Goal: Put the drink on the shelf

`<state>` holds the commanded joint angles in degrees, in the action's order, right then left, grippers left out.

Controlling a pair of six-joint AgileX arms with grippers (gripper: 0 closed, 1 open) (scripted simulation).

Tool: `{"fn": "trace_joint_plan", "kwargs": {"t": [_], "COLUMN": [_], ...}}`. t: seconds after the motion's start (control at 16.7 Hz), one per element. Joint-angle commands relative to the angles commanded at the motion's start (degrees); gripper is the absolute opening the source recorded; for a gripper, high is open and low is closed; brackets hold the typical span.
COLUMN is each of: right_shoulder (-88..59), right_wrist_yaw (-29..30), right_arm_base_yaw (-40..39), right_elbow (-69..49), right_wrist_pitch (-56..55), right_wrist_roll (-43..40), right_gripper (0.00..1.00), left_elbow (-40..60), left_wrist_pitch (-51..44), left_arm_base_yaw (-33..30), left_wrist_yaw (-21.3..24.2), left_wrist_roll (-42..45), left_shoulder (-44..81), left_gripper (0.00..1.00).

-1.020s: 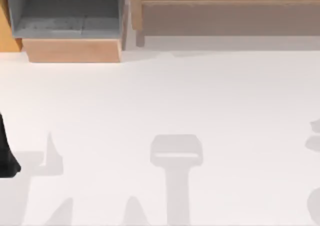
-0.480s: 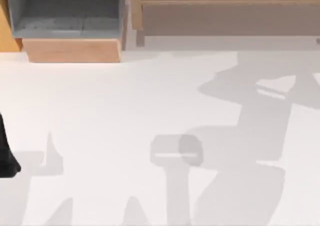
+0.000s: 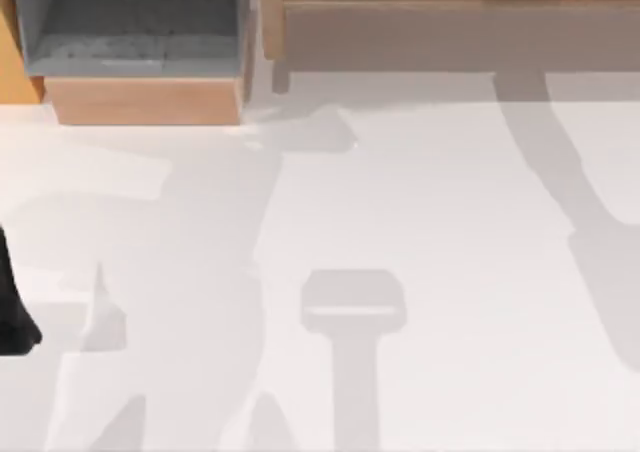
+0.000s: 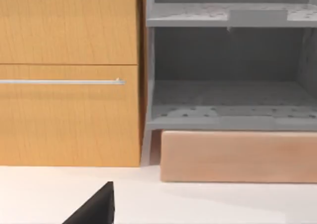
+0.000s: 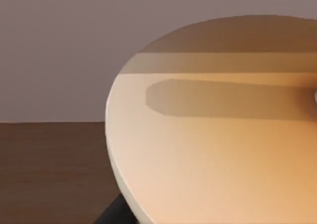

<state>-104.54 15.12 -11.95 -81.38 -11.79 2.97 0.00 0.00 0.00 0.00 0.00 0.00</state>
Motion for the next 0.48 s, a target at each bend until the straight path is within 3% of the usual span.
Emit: {"fn": "trace_joint_plan", "kwargs": {"t": [0.48], "right_shoulder": [0.2], "right_wrist_yaw": [1.3], "right_arm_base_yaw": [-3.0], "right_elbow": [-2.9], "right_wrist_pitch": [1.7], "right_wrist_roll": [0.3], "right_gripper": [0.0], "left_elbow": [0.0], "left_wrist_pitch": [0.0], "left_arm_base_yaw": [0.0], "left_wrist_yaw": [0.0], "left_wrist_roll": [0.0], "left_shoulder": [0.0], "left_gripper": [1.0]}}
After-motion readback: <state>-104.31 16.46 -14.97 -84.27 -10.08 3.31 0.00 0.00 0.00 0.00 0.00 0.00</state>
